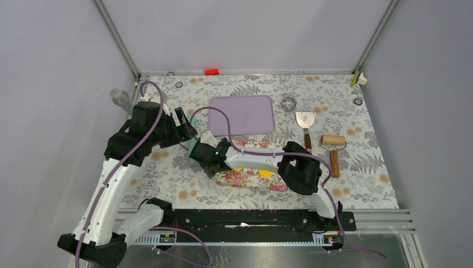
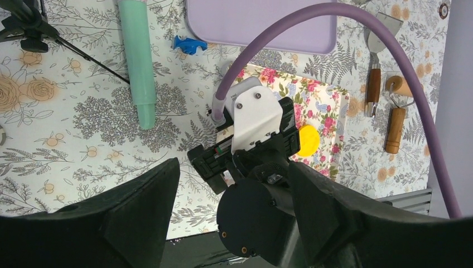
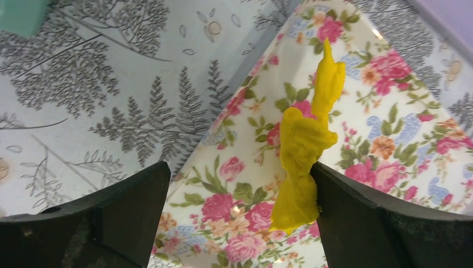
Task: Roll out the dumpling wrappers from the dough
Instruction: Remove the dumpling wrapper from the work surface.
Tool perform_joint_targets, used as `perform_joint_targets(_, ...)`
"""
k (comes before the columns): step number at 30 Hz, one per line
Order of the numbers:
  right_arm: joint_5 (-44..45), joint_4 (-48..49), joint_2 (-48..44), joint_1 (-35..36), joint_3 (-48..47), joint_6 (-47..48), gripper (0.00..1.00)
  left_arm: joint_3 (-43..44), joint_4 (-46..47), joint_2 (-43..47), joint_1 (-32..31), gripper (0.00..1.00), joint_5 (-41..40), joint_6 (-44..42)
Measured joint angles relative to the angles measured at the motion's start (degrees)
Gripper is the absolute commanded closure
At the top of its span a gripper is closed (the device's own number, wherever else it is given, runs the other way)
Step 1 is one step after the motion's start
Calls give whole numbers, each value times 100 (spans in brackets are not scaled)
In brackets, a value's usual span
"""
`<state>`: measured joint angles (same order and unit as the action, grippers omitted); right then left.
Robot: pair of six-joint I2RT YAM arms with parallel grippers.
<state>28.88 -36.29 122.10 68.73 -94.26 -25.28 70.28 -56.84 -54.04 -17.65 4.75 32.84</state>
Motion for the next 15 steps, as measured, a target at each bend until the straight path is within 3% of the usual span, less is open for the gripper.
perform_joint_targets(8,-450,109,-181,-7,170,-92,1,-46,-2,0,13,23,15,0)
perform_joint_targets(15,-492,802,-988,-76,1237,59,1,-365,149,-350,76,28,404,133)
